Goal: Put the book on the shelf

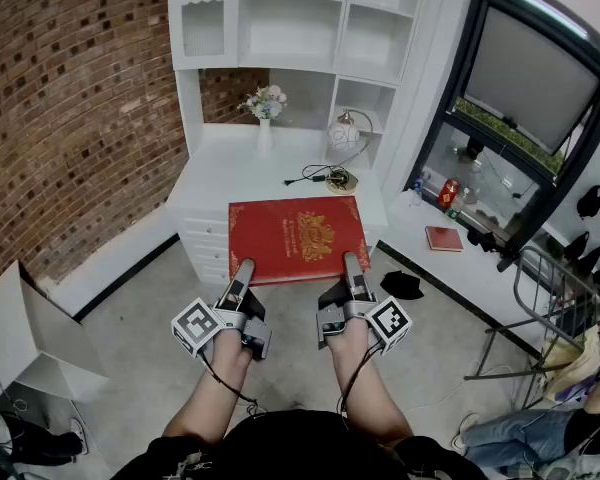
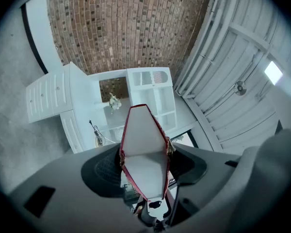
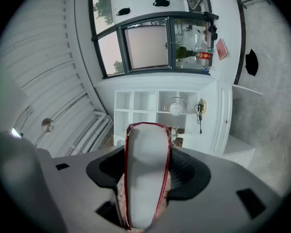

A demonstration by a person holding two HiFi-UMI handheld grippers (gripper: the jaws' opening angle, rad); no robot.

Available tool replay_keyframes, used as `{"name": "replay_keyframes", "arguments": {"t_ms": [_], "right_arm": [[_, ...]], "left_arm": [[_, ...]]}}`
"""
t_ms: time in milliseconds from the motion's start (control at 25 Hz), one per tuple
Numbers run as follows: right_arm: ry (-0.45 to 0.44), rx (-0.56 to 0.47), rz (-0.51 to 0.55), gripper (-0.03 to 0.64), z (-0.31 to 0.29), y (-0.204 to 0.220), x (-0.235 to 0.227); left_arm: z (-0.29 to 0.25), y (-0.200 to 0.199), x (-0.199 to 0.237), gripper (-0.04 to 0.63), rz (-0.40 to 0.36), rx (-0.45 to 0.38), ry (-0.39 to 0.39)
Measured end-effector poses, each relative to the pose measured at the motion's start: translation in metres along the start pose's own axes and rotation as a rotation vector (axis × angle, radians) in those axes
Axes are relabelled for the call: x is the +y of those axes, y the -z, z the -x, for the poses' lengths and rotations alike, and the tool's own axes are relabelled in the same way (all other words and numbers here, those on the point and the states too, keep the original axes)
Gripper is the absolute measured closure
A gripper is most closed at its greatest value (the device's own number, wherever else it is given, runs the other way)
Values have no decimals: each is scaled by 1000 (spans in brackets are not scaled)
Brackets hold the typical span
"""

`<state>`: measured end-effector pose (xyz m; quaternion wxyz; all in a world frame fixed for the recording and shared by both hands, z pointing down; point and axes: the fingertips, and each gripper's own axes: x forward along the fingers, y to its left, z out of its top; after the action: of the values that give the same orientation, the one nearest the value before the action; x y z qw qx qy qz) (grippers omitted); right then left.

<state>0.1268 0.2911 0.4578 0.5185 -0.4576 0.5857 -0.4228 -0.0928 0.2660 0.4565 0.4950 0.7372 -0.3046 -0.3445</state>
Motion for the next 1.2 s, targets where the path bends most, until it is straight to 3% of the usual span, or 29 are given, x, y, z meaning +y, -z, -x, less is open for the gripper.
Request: {"name": "replay_keyframes", "arguments": {"t_ms": [240,480,680,840,1200], "right_arm": [[9,16,-1,351,-11,-15,-9],[17,33,-6,350,-24,-23,-13],[7,47,-7,350,-33,-36,-19],[22,74,-15,350,-38,-49,-24],[13,114,-7,348,-70,-55,-30]], "left_arm": [[-20,11,-5,325,50,-14,43],[-33,13,-2,324,45,-32,44],[-39,19,13,324,-1,-34,-37],[-53,29,3,324,32,-58,11],[-74,19,19,322,5,-85,-34]]}}
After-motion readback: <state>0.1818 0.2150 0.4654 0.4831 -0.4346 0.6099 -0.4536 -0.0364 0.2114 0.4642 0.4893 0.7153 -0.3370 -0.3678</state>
